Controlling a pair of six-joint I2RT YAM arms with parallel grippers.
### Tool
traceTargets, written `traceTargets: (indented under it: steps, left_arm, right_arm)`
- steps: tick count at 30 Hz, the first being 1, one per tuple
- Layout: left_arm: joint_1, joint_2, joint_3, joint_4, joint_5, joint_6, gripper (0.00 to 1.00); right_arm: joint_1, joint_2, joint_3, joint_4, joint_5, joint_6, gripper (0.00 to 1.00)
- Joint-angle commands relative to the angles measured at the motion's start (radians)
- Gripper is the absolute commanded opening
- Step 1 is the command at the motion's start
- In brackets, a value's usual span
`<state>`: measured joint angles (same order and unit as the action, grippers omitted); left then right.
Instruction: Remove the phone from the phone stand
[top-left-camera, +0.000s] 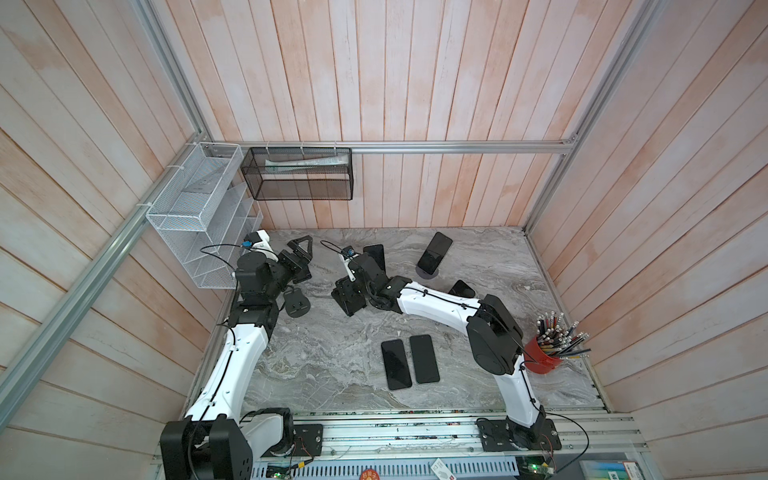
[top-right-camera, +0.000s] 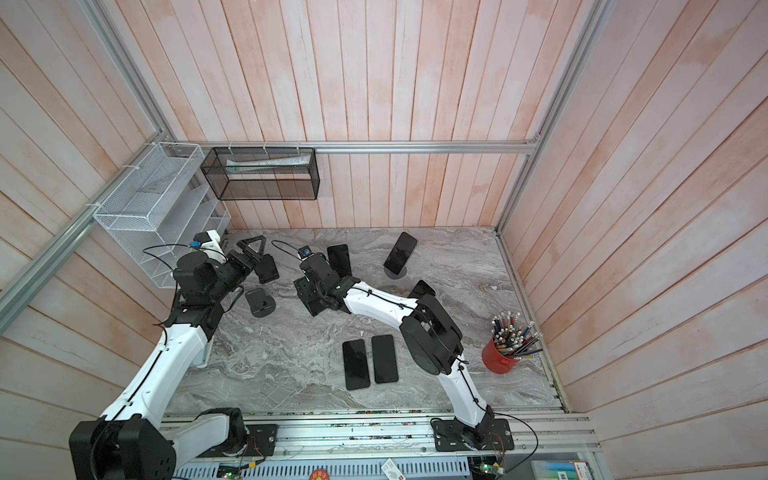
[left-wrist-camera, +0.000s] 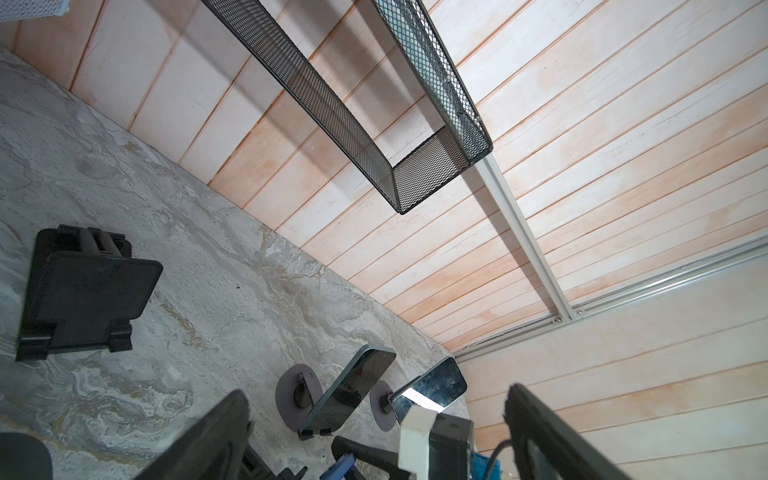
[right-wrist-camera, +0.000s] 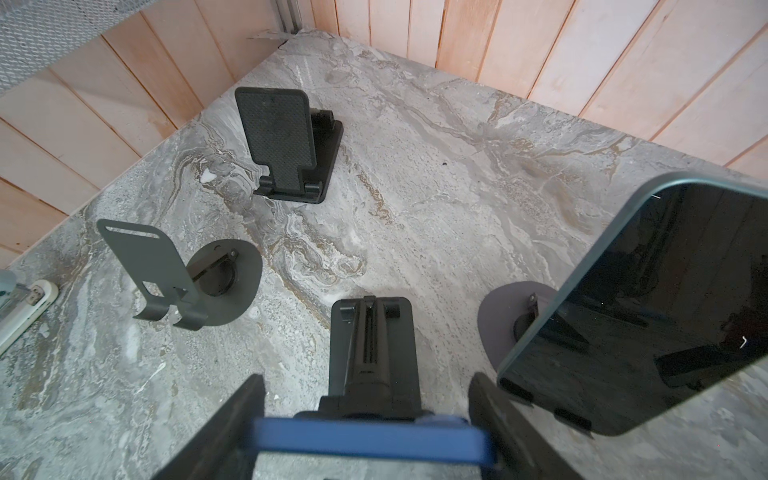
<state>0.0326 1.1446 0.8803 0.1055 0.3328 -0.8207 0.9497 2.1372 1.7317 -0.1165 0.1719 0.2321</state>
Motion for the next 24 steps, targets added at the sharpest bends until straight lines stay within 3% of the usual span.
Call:
traceTargets:
  steps: [1, 17, 24]
  left_arm:
    - [0.008, 0.004, -0.015, 0.028, 0.012, -0.006, 0.97]
    - [0.016, 0.003, -0.016, 0.031, 0.014, -0.009, 0.97]
    - [0.025, 0.008, -0.017, 0.028, 0.011, -0.012, 0.97]
  right_arm:
    - [0.011, -0.066, 0.003, 0.016, 0.027, 0.003, 0.69]
    - [0.033, -0.129, -0.023, 0.003, 0.076, 0.009, 0.68]
    - [0.037, -0.155, -0.039, -0.052, 0.133, 0.116, 0.67]
